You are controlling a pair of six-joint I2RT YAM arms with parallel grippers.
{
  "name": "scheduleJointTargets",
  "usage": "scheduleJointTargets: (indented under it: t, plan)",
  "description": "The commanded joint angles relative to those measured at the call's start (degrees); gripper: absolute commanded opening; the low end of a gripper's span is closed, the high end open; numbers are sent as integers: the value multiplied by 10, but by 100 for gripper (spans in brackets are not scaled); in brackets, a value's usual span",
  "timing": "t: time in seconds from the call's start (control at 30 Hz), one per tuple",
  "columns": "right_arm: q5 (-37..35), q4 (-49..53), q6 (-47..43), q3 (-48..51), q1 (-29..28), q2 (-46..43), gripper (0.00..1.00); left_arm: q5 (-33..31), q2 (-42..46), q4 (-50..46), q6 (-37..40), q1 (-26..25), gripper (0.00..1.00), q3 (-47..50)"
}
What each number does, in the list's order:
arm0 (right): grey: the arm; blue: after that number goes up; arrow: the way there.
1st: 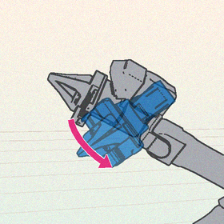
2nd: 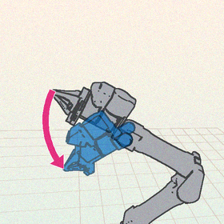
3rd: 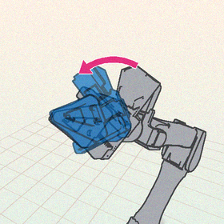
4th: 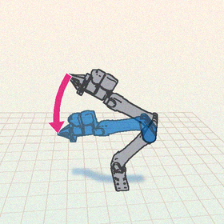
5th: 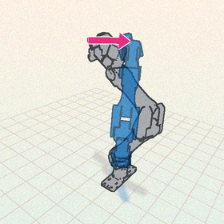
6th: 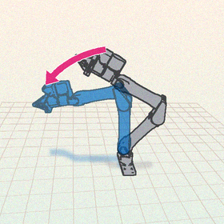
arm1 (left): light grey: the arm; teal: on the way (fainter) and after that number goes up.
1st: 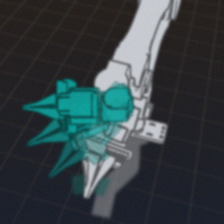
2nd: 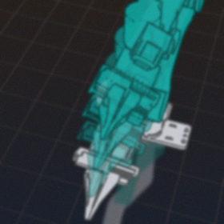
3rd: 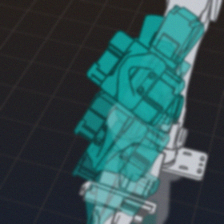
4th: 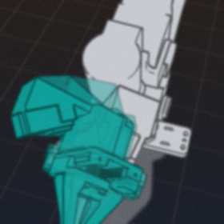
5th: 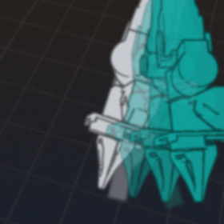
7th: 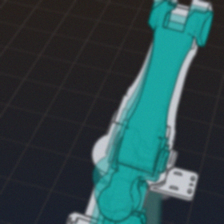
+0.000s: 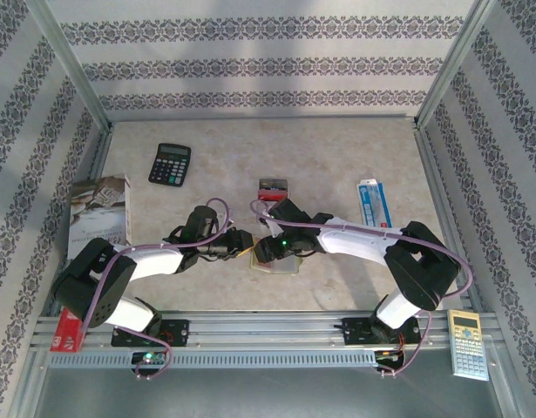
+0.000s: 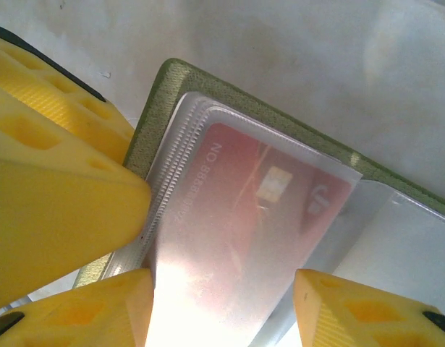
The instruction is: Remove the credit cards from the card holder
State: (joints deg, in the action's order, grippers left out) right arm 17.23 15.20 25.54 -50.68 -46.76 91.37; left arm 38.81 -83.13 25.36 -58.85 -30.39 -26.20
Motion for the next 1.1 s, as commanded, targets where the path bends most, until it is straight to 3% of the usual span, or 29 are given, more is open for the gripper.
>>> scheduleJointTargets:
  t: [0.0, 0.33, 1.07]
  plan:
    - [-8, -12, 5, 8, -4, 7, 54, 0, 4, 9, 1, -8, 25, -12]
    - [-18, -19, 8, 18, 2, 18, 53, -2, -4, 12, -1, -9, 19, -13]
    - [-70, 29, -1, 65, 39, -56, 50, 0, -46, 36, -7, -19, 23, -17]
